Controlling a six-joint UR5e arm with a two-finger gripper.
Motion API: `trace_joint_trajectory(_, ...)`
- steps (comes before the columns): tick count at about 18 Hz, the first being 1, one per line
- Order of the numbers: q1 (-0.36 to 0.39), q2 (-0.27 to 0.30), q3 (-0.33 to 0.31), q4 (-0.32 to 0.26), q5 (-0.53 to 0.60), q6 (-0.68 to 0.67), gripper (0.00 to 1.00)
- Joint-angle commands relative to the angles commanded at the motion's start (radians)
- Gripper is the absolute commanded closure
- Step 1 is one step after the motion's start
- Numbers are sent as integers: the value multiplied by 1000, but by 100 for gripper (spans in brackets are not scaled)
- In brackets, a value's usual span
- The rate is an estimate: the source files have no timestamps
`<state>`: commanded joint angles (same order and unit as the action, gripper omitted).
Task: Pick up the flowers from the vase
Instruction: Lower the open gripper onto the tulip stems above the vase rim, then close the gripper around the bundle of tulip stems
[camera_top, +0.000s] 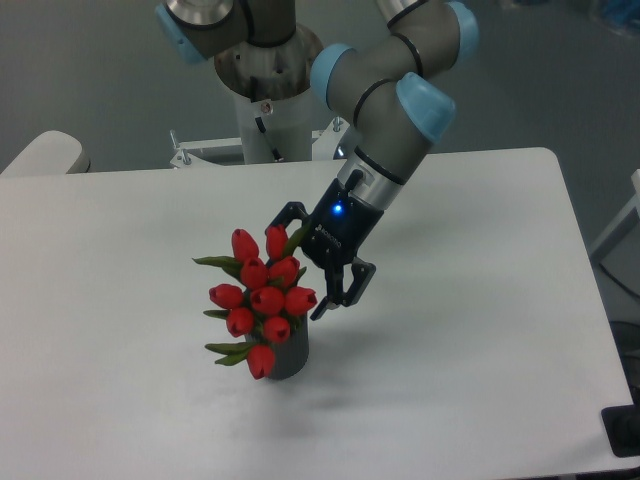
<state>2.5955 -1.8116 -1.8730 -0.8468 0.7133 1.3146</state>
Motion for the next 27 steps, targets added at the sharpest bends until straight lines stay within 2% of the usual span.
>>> trace_joint_trajectory(5, -3, -20, 3, 2, -52, -1, 0)
trace_joint_trajectory(10, -2, -25, 5, 12, -57, 3, 1)
trace_joint_trajectory(15, 5, -32, 6, 29, -64, 2, 45)
trace_joint_trajectory(18, 8, -35, 9, 29, -80, 3, 64)
trace_joint_trajectory(22, 11, -37, 14, 29, -80, 6, 74)
trace_joint_trajectory(27, 15, -32, 15, 31, -83, 6, 76)
